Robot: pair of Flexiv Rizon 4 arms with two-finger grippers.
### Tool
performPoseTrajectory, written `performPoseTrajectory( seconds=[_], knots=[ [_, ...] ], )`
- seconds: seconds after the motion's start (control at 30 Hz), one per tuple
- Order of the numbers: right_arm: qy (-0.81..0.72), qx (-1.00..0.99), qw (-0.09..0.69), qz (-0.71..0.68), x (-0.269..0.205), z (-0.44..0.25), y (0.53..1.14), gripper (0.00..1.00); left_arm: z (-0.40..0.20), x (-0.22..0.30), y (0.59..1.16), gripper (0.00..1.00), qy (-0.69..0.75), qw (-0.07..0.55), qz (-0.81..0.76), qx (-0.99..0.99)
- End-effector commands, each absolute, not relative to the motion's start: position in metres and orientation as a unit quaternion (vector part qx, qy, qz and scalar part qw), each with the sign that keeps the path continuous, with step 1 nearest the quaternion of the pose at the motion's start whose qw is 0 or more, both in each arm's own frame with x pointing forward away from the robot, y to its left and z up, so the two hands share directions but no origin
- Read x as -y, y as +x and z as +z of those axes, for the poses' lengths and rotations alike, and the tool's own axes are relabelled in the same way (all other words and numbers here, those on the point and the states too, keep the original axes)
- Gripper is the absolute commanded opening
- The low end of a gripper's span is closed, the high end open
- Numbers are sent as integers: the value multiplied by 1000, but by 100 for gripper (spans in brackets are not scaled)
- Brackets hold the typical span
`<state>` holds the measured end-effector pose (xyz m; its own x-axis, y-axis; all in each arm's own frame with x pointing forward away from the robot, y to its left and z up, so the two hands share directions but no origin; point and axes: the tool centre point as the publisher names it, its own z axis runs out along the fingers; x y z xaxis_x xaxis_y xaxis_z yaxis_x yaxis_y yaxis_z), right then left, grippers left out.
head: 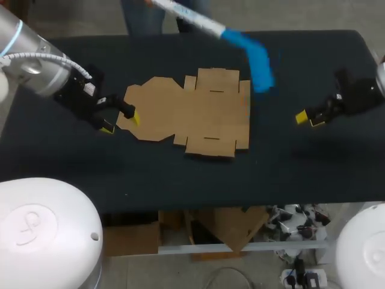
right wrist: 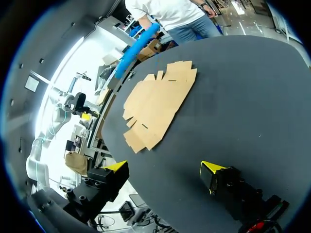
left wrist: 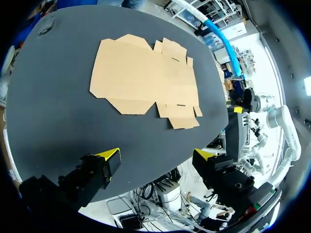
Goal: Assemble the packaging by folding the flat box into shape, placing the metal phone stand inside, and closing the box properly
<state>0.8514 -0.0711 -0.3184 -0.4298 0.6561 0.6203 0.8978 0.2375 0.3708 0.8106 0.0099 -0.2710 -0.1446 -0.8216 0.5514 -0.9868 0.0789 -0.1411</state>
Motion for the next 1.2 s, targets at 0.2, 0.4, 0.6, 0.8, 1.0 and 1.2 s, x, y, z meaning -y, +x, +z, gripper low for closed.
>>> performPoseTrajectory(
  seconds=[0.2, 0.4, 0.6, 0.8, 1.0, 1.2],
  knots=[
    [-464, 795, 200, -335, 70, -320, 891, 100, -268, -7, 807, 100, 639, 158, 247, 711],
    [-427, 821, 205, -318, 66, -321, 919, 100, -267, -8, 808, 100, 641, 157, 245, 710],
    [-403, 837, 205, -308, 63, -318, 939, 100, -268, -4, 813, 100, 647, 168, 237, 705],
    [-396, 842, 201, -306, 62, -317, 944, 100, -268, 8, 804, 100, 648, 174, 249, 698],
    [-392, 841, 202, -313, 69, -320, 946, 100, -273, 24, 786, 100, 663, 184, 256, 679],
    [-390, 840, 196, -323, 75, -318, 943, 100, -281, 40, 772, 100, 672, 208, 263, 660]
  ],
)
